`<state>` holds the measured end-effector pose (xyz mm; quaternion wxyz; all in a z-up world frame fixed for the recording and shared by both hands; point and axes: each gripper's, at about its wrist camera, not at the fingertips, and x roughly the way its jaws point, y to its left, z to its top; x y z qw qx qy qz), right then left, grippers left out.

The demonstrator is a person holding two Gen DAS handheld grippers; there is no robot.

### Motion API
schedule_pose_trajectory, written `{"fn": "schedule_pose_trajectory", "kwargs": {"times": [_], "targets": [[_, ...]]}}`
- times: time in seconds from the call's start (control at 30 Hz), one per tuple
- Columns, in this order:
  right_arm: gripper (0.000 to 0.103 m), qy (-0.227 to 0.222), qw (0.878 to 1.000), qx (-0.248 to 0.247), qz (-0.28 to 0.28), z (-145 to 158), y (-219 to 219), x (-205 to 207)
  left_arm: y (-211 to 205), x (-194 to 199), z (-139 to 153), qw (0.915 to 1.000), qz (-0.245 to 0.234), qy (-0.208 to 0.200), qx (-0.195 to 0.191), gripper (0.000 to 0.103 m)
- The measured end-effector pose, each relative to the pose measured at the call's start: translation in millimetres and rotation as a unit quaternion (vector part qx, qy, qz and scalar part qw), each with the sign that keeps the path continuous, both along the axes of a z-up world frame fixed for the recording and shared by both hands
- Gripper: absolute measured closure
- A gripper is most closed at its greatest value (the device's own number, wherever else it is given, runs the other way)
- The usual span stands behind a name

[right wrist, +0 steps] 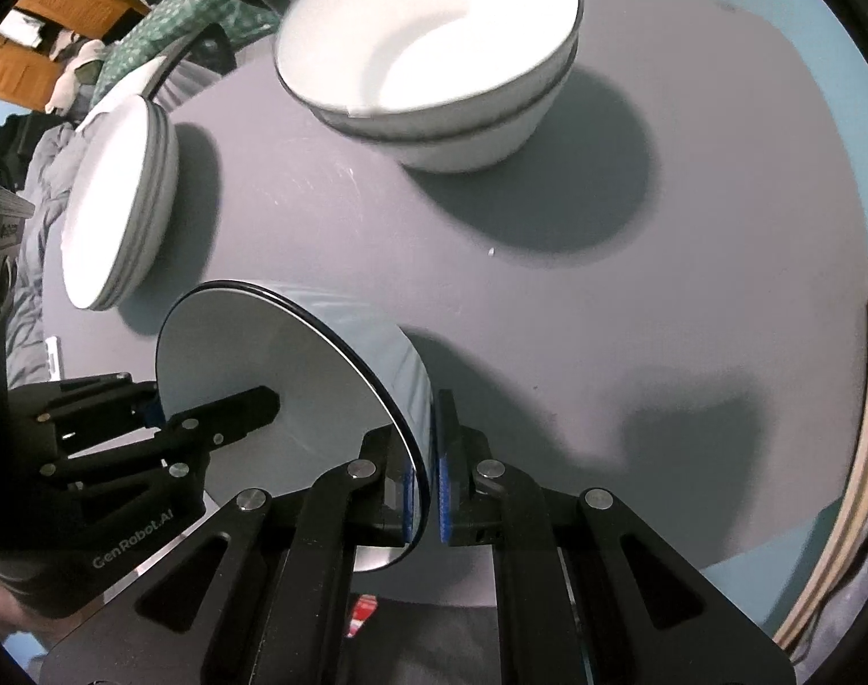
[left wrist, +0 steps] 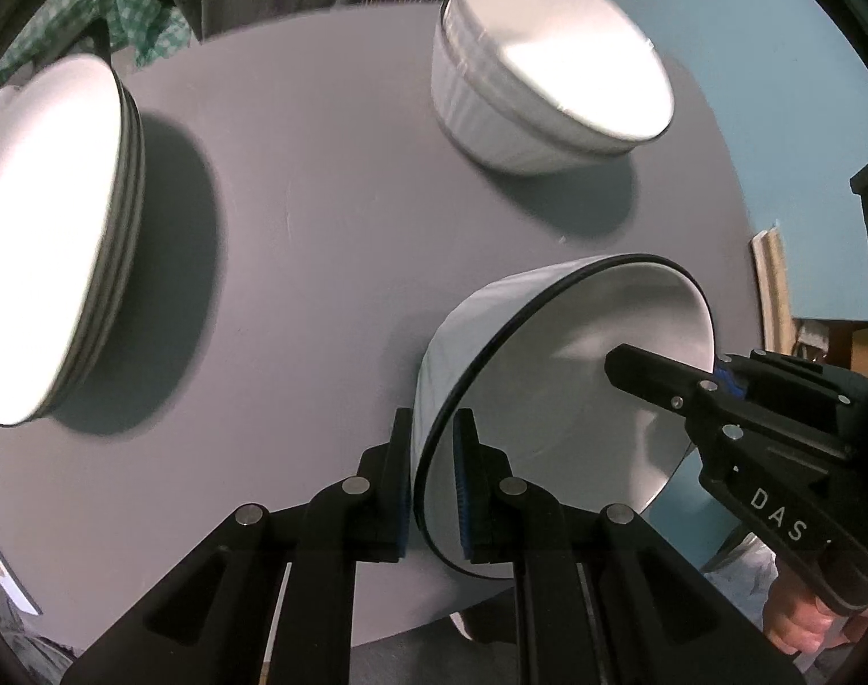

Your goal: Organize plates and bowls

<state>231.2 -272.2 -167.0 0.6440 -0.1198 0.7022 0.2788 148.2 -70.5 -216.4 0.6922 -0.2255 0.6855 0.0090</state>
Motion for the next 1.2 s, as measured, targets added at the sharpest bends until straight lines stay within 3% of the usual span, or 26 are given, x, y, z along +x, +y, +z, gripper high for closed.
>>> {"fn": "schedule_pose_trajectory", "kwargs": {"times": [0.27,0.47,0.7,1.2], "targets": [[0.096,-0.021,1.000,0.018,-0.007,39,4,14,15,25,49,0.9992,0.002,-0.038,0.006,0.091],[0.096,-0.040,0.999,0.031,-0.011,56,17,38,22,61,67,0.9979,0.004,-0.062,0.016,0.092],[0.096,-0.056,0.998,0.033,-0.015,54,33,69,27,107,61,0.9976,0.006,-0.064,0.027,0.092],[0.096,-0.027,0.999,0.008,-0.026,21,30,107,26,136,29,0.9987,-0.009,-0.027,0.043,0.092]]}}
